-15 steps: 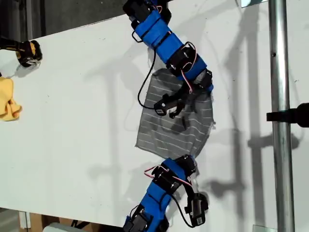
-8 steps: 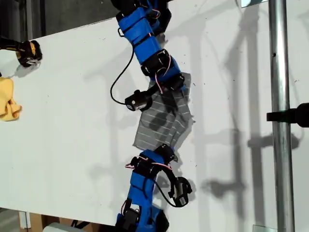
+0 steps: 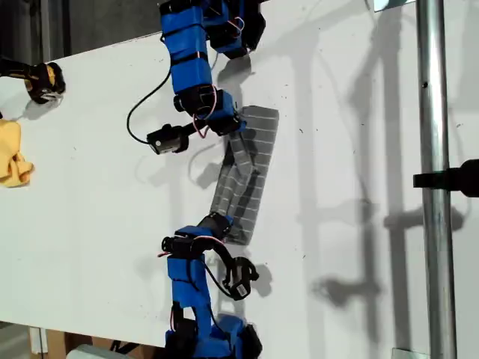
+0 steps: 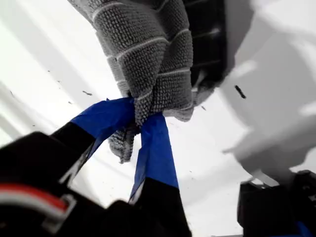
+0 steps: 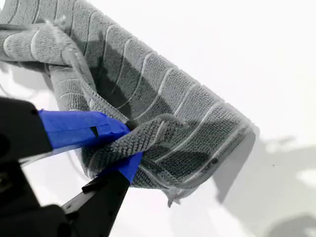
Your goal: Grasp corners of a towel and fold twice.
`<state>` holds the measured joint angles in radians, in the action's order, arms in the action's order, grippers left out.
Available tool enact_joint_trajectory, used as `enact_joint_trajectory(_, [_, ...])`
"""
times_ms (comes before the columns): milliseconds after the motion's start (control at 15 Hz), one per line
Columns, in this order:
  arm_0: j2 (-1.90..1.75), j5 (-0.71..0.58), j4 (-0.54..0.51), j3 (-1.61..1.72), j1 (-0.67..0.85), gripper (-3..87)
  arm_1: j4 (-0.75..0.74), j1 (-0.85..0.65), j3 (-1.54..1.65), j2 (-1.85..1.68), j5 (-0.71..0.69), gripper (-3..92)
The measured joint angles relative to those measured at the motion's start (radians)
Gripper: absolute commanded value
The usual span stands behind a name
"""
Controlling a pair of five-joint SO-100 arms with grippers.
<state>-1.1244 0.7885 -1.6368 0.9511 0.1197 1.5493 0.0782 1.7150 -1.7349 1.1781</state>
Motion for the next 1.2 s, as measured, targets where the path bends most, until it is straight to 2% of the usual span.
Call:
enact_joint_trajectory(333, [0.0, -0.094, 0.043, 0.0, 0.127, -2.3, 0.011, -0.213, 0.137, -0.204, -0.146, -0.2])
enact_joint_trajectory(533, [0.0, -0.11, 0.046, 0.0, 0.153, -2.3, 0.006, -0.261, 0.175, -0.261, -0.189, -0.2])
enact_joint_trajectory(800, [0.026, -0.103, 0.046, 0.0, 0.14, -2.3, -0.046, -0.14, 0.202, -0.239, -0.149, -0.2])
enact_joint_trajectory(1200, [0.132, -0.043, 0.023, 0.006, 0.017, -2.3, -0.147, 0.091, 0.252, -0.1, -0.006, -0.2])
